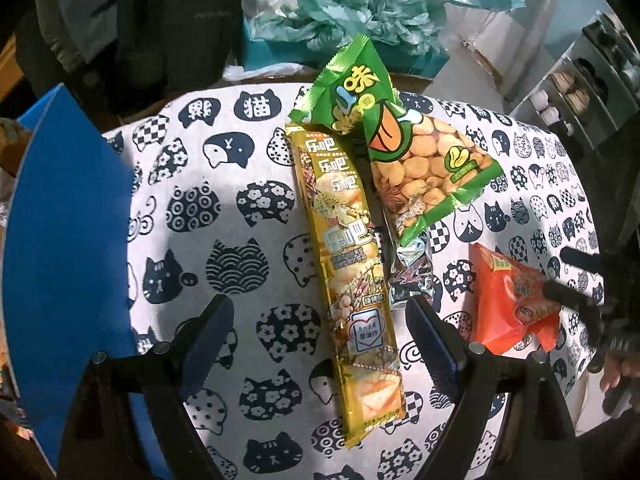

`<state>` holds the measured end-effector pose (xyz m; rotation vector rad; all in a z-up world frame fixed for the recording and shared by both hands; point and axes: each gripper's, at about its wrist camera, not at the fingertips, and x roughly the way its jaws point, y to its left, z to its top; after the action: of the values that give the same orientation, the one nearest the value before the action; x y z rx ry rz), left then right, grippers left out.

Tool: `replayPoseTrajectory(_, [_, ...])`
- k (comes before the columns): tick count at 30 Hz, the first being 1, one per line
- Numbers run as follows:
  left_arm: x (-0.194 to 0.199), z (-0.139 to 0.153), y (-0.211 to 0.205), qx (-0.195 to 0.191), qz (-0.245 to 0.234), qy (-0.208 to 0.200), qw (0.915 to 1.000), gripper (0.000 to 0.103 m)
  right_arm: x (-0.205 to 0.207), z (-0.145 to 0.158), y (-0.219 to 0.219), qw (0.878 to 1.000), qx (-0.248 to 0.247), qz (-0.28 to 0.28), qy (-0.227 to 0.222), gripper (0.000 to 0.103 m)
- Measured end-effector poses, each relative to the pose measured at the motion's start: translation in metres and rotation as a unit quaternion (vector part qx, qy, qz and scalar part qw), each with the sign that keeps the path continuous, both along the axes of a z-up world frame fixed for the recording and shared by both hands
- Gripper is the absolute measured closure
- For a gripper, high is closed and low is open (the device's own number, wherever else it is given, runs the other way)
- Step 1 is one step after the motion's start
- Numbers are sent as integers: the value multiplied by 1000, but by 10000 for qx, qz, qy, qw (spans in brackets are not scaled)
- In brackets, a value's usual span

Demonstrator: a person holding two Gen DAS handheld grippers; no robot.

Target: Organize snacks

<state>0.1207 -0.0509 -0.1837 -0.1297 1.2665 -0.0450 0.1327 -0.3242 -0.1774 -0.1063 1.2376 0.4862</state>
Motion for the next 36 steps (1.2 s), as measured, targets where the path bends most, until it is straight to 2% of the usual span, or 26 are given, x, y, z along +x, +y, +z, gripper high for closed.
replayPoseTrajectory(3, [4,-4,-5,35,-68,19,10000,14,-8,-2,15,9992,-133,361,-68,24])
replayPoseTrajectory(7, [9,-12,-16,344,-302,120,9989,14,-18,-10,29,9974,-210,683,-61,24])
replayPoseTrajectory(11, [6,-20,-17,606,-472,216,9968,14,-19,-25,32,9962,-363,794,21,24])
replayPoseTrajectory(14, [4,-21,-9,569,-456,280,9969,20,-18,-33,30,9961,-466,752,73,24])
replayPoseTrajectory(18, [3,-21,1,583,-414,344,9968,42,-10,-39,29,9974,-468,533,103,24])
replayPoseTrajectory(22, [-2,-20,7,584,-440,339,9967,58,-6,-44,31,9984,-356,409,184,24])
replayPoseTrajectory(23, [-4,-20,9,550,-446,357,9968,68,-5,-44,31,9983,-355,425,196,24])
replayPoseTrajectory(26, [-9,-20,12,572,-444,359,9967,69,-4,-46,37,9982,-386,390,256,24])
replayPoseTrajectory(29, [-12,-19,10,661,-463,360,9961,69,-3,-42,21,9983,-500,92,293,39])
replayPoseTrajectory(30, [-12,-19,9,691,-468,367,9958,69,-2,-41,13,9979,-550,-70,327,40])
replayPoseTrajectory(33, [-13,-18,6,756,-473,409,9952,69,-3,-43,-11,9949,-656,-606,478,40])
replayPoseTrajectory(36, [-15,-17,8,741,-400,475,9953,69,-7,-43,-31,9925,-632,-865,589,40])
